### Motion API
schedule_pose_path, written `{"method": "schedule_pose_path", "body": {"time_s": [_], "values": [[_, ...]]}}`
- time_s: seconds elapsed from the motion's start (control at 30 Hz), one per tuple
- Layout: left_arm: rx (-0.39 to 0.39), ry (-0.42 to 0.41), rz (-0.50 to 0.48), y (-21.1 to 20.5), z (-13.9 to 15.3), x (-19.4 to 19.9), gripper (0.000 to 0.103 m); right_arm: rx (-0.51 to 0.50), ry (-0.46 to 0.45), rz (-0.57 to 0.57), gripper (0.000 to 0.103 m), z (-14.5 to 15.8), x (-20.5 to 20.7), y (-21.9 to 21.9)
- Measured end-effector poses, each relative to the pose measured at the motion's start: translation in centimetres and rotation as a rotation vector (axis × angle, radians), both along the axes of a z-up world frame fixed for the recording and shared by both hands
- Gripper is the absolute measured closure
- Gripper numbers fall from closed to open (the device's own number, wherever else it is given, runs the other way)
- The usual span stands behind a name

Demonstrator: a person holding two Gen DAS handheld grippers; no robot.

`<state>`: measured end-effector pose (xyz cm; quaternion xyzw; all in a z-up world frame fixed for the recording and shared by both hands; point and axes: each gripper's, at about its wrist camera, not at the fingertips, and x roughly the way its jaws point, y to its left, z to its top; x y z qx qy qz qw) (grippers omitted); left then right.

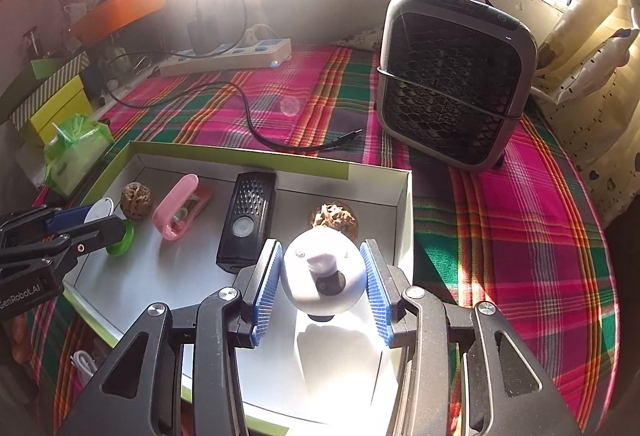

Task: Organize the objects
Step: 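Carry the round container in the left tool into the box while the right tool carries the disc object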

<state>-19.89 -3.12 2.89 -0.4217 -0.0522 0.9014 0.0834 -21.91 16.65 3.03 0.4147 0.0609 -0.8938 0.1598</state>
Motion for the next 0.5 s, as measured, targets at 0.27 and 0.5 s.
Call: {"method": "schedule_pose_path", "body": {"time_s": [0.27, 0.5], "values": [[-0.016, 0.009, -0.014, 0.39, -0.13, -0.36, 0.071, 0.044, 0.019, 0.009, 0.063, -0.44, -0.39, -0.92], [-0.02, 0.011, -0.017, 0.52, -0.31, -0.57, 0.071, 0.046, 0.026, 0.008, 0.063, -0.51, -0.53, -1.05]]}}
